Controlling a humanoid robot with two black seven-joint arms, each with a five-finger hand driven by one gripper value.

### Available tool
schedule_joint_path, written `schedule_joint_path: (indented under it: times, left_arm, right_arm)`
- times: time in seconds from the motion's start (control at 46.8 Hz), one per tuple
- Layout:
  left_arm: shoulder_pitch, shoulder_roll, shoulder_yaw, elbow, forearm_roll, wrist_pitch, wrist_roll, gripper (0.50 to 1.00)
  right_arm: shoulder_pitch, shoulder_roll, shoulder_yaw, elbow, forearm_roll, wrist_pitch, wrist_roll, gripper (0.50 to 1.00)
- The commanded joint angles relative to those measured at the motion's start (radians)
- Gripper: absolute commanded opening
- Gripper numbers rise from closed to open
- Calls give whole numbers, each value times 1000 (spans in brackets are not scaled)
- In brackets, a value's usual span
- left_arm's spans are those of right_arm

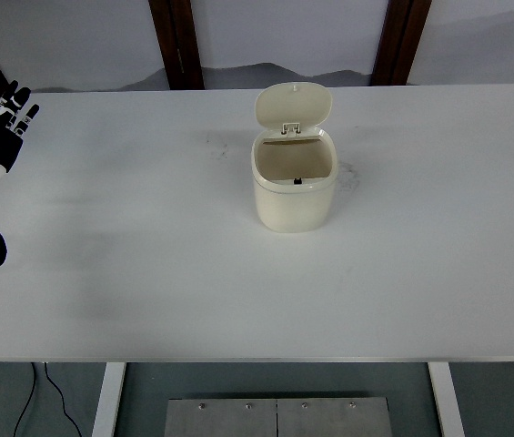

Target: Open trash can

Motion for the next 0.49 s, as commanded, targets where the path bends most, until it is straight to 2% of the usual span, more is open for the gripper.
schedule_joint_path:
  times: [0.0, 0.47]
  left_arm:
    - [10, -4, -9, 7, -18, 1, -1, 1000]
    - [69, -33, -33, 8, -103, 1, -1, 1000]
  right_arm:
    - [0, 0, 0, 0, 0, 0, 0, 991]
    - [0, 0, 0, 0, 1, 0, 0, 991]
